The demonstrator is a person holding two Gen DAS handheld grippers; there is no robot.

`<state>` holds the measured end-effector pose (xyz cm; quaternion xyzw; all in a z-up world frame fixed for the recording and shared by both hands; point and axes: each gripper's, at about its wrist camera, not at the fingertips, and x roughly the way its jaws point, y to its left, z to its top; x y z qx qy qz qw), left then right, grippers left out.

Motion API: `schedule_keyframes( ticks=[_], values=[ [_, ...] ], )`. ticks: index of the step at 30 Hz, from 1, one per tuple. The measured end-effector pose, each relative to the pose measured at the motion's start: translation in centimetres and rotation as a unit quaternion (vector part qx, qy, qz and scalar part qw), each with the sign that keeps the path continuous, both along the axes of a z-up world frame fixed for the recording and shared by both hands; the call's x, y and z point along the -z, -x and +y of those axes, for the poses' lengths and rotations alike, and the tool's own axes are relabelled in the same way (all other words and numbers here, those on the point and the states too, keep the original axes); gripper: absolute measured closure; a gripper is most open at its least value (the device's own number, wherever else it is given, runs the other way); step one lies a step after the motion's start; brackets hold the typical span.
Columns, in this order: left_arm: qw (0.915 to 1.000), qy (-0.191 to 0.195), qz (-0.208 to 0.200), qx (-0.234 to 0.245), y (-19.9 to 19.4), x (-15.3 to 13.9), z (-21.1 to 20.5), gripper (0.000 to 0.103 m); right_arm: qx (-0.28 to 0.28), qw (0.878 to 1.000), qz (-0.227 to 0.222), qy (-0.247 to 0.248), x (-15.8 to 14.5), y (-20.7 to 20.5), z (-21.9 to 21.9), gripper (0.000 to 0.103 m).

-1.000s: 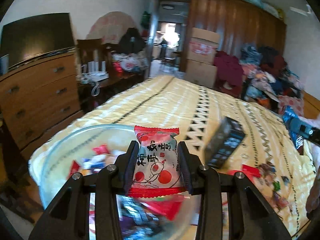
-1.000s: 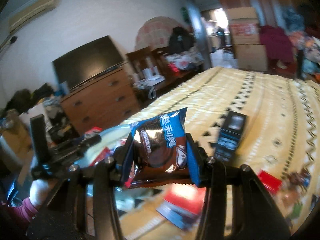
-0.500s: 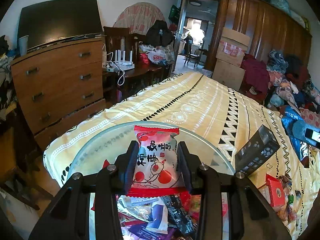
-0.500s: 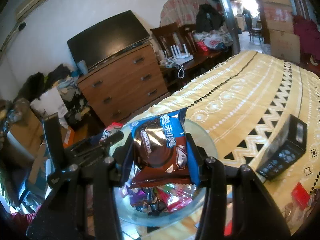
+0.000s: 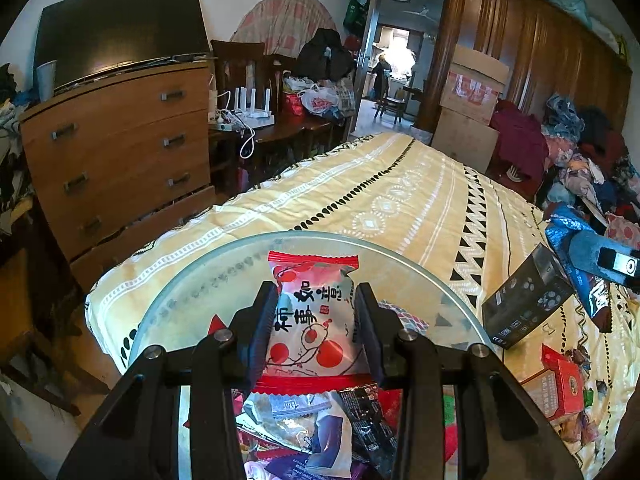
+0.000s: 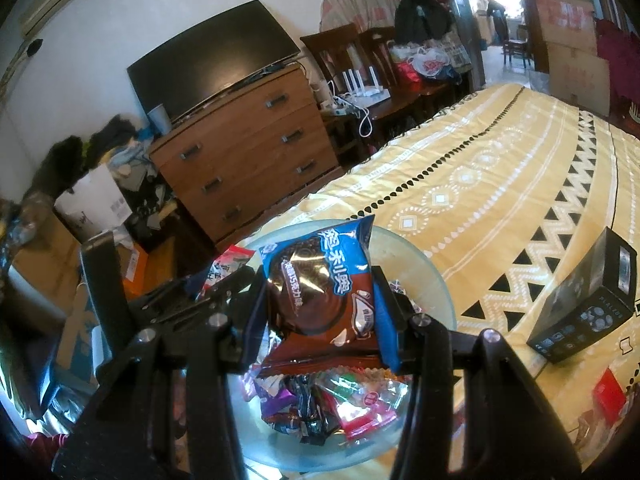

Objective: Organize snacks
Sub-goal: 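Open both tools to drop the packets into the glass bowl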

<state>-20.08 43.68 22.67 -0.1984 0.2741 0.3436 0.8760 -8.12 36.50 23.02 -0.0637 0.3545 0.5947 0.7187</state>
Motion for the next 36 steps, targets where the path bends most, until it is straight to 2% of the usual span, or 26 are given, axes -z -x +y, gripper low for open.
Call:
schedule_keyframes(
  ticks=[16, 36],
  values=[
    [0.9999, 0.013, 0.001, -0.004, -0.6, 1.0, 0.8, 0.062, 0.004, 1.0, 0.016, 0.011, 1.0, -0.7, 1.4, 0.055],
    [0.9992, 0.035, 0.018, -0.003, -1.2, 2.4, 2.2, 0.062, -0.006, 1.0, 0.013, 0.014, 1.0, -0.2, 2.2, 0.055]
  ],
)
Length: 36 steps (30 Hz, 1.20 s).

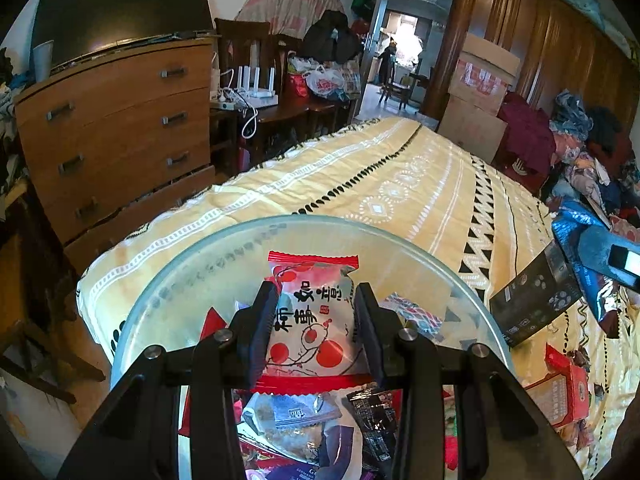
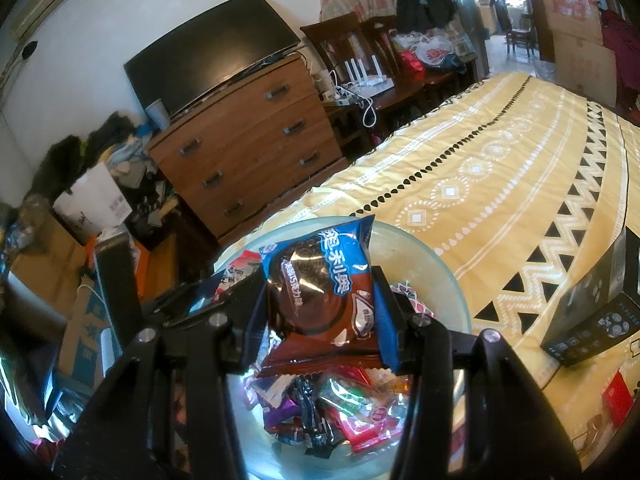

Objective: Organize snacks
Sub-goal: 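Open both tools to drop the packets into the glass bowl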

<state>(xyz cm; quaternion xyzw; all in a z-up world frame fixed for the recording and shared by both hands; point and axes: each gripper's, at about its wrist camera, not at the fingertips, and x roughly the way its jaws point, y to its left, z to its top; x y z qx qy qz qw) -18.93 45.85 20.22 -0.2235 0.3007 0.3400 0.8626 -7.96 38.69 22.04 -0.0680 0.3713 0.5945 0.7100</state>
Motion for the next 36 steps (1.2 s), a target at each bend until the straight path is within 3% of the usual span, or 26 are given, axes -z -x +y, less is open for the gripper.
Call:
schedule_keyframes(
  ticks=[36],
  values=[
    [0.9999, 0.009, 0.009, 0.004, -0.7, 0.3, 0.1, 0.062, -0.006, 1.0, 0.002, 0.019, 1.2, -0.2, 1.4, 0.055]
  ],
)
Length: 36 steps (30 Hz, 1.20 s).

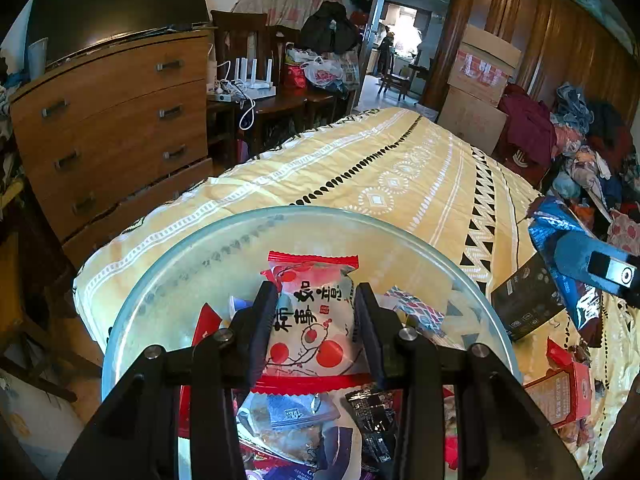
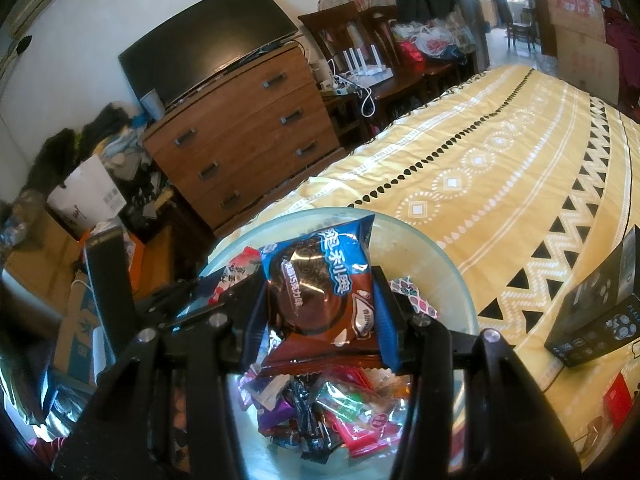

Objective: Organize snacks
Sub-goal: 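Open both tools to drop the packets into the glass bowl, then move both tools back toward the snacks on the bed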

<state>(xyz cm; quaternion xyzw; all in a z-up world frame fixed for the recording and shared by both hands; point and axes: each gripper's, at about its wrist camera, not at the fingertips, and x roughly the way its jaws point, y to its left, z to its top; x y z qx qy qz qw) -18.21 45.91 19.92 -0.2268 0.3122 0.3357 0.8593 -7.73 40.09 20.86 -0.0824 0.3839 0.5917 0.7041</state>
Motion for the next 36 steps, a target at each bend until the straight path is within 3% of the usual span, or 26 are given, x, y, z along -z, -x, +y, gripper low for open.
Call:
schedule_keyframes(
  ticks=[24, 31, 36],
  values=[
    [0.9997, 0.024, 0.003, 0.006, -0.9, 0.8, 1.3, 0.062, 0.004, 0.999, 0.0, 0.038, 2.8, -0.3, 1.1, 0.053],
    [0.9996, 0.025, 0.015, -0.002, -1.1, 1.4, 1.6, 0.047, 0.003, 0.999, 0.004, 0.048, 3.4, 0.0, 1.5, 0.053],
    [0.9994, 0.027, 0.018, -0.01, -1.0, 1.6, 1.8, 0.039, 0.012, 0.999, -0.005, 0.046, 3.1, 0.0, 1.4, 0.029]
  ],
)
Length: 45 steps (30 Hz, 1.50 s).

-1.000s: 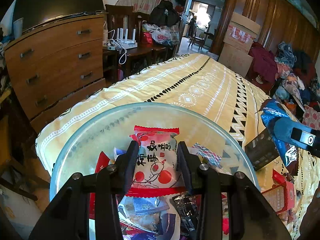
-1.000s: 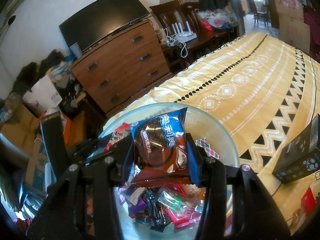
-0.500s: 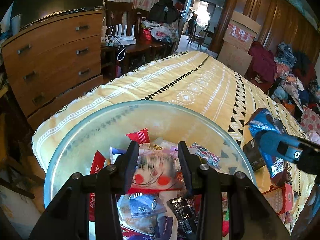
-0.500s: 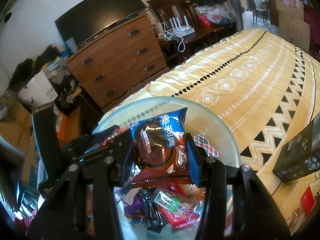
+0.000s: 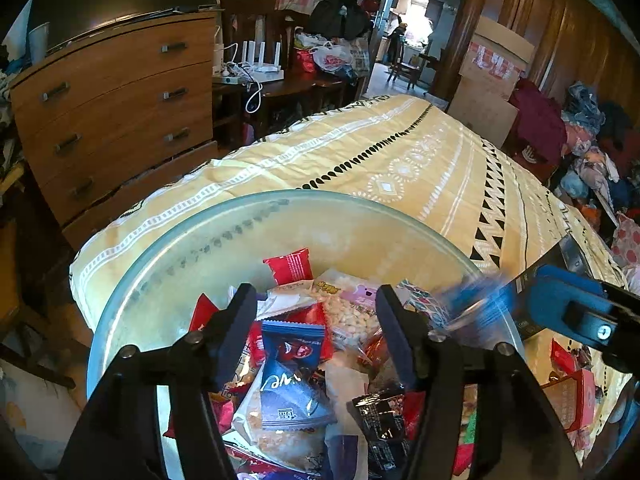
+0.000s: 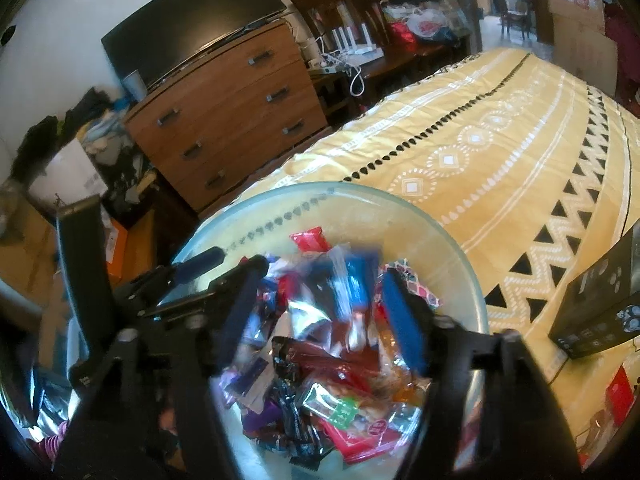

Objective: Organize snacks
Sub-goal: 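Move both tools back toward the snacks on the bed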

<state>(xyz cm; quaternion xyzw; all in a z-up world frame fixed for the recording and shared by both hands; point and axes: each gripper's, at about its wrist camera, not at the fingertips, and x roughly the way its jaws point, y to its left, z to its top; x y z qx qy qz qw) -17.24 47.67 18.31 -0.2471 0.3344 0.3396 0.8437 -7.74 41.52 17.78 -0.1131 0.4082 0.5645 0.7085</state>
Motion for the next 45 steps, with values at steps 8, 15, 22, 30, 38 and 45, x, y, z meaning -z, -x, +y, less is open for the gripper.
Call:
schedule_keyframes(
  ticks=[8, 15, 22, 30, 38, 45],
  values=[
    [1.0, -0.007, 0.005, -0.002, 0.1, -0.2, -0.1, 0.038, 0.002, 1.0, -0.001, -0.025, -1.0, 0.3, -1.2, 0.029],
    [0.9998, -0.021, 0.003, 0.001, 0.4, -1.2, -1.5, 0.037, -0.007, 0.998, -0.024, -0.057, -2.6, 2.9, -4.9, 0.026],
    [0.9924, -0.07, -0.041, 0.092, 1.6, -4.6, -8.9, 0.037, 0.01, 0.994, -0.018, -0.108, -2.9, 6.0, -15.2, 0.019],
    [0.9648, -0.105, -0.076, 0.229, 4.4, -8.2, -18.1, 0.021, 0.08, 0.984, -0.153, -0.052, -5.3, 9.6, -33.7, 0.004],
    [0.9466, -0.056, -0.056, 0.312, -0.4, -6.0, -25.8, 0.021, 0.299, 0.953, -0.037, -0.04, 3.1, 6.7, -49.0, 0.004],
    [0.9058, -0.052, -0.063, 0.416, -5.2, -4.9, -35.7, 0.021, 0.331, 0.943, 0.01, 0.008, 9.4, 1.6, -53.5, 0.004]
  ],
)
